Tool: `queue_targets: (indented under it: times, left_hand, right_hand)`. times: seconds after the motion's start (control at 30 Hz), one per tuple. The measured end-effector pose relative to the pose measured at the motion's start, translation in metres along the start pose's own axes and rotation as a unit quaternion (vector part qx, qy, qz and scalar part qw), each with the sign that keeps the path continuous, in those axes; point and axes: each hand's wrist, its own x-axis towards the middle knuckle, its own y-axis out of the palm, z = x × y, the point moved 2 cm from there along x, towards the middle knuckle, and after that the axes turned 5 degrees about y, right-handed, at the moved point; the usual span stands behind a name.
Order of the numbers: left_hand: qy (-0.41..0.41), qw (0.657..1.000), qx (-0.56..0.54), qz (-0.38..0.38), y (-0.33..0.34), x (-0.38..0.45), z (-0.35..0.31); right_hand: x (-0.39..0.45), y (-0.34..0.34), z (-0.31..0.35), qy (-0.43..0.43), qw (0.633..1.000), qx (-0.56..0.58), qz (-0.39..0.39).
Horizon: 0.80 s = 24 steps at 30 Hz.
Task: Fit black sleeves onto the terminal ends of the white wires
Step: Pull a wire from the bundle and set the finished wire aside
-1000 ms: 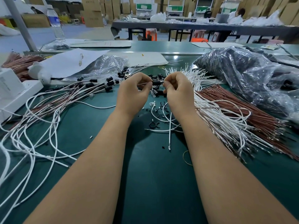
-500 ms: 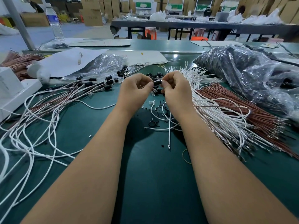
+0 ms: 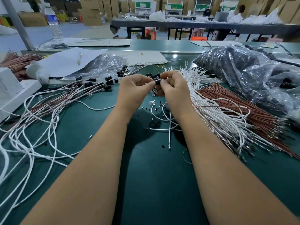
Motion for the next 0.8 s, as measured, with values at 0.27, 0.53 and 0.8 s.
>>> queue_targets:
  times: [0.27,0.53,0.8]
  left_hand:
    - [-0.022,0.998,-0.035,0.044,0.009,-0.002,-0.007]
    - [-0.040,0.999,-0.014,0.019,0.009,-0.003,0.004]
    - [-0.035,0.999,0.003,0.013,0.006,0.001,0.011]
  right_hand:
    - [0.001,-0.008,0.002,0.015,1.000,-0.010,-0.020]
    - [0.000,-0.038,0.042,0.018,0.974,-0.228,0.010]
    - [-0.005,-0.083,0.069,0.153,0.867,-0.458,0.121]
